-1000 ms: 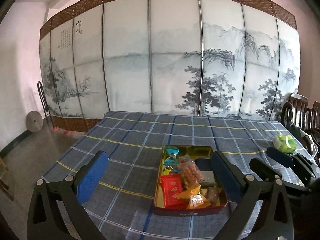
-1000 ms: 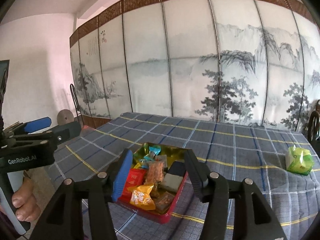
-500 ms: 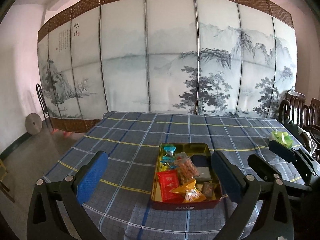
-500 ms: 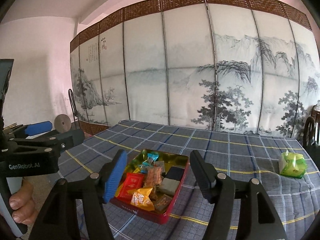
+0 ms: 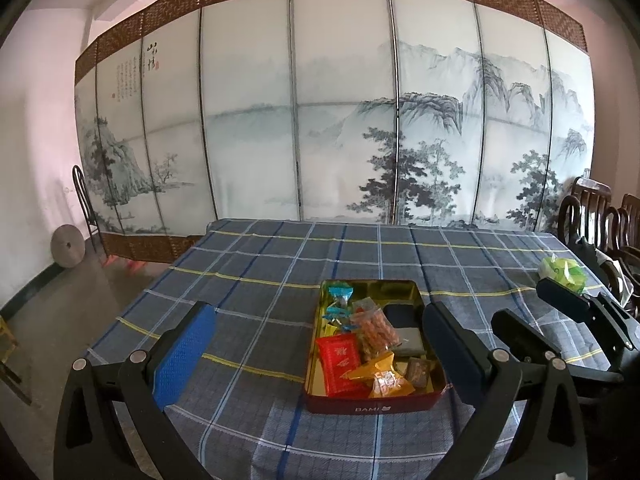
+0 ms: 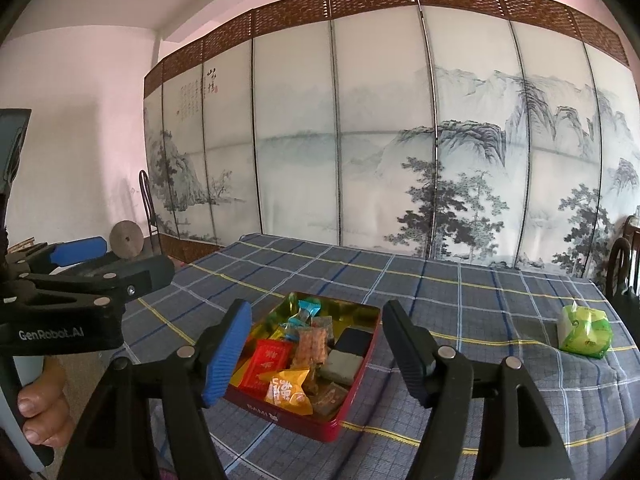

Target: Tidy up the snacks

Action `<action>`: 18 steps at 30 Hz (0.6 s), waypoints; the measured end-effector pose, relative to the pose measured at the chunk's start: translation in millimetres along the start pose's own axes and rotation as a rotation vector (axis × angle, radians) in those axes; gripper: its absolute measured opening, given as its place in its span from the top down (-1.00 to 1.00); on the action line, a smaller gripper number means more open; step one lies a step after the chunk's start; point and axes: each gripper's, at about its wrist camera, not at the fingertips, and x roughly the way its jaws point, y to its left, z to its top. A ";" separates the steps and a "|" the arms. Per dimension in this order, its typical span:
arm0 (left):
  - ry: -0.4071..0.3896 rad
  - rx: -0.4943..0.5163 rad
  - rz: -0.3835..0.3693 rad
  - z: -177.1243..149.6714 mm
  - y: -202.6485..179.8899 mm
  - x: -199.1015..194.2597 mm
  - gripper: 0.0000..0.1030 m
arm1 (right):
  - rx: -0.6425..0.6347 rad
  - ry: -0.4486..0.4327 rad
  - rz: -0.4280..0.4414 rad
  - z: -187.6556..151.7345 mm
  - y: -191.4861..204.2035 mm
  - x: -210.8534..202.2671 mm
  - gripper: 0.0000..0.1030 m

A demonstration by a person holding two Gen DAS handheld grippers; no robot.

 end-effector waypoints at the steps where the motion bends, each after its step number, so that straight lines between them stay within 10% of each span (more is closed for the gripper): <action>1: 0.001 0.001 0.002 -0.3 0.3 0.3 -1.00 | 0.002 -0.001 0.001 0.3 0.2 0.5 -0.36; 18: 0.090 0.079 0.064 -14.5 -17.7 31.3 -1.00 | 0.034 0.180 -0.119 -36.0 -73.5 33.2 -0.38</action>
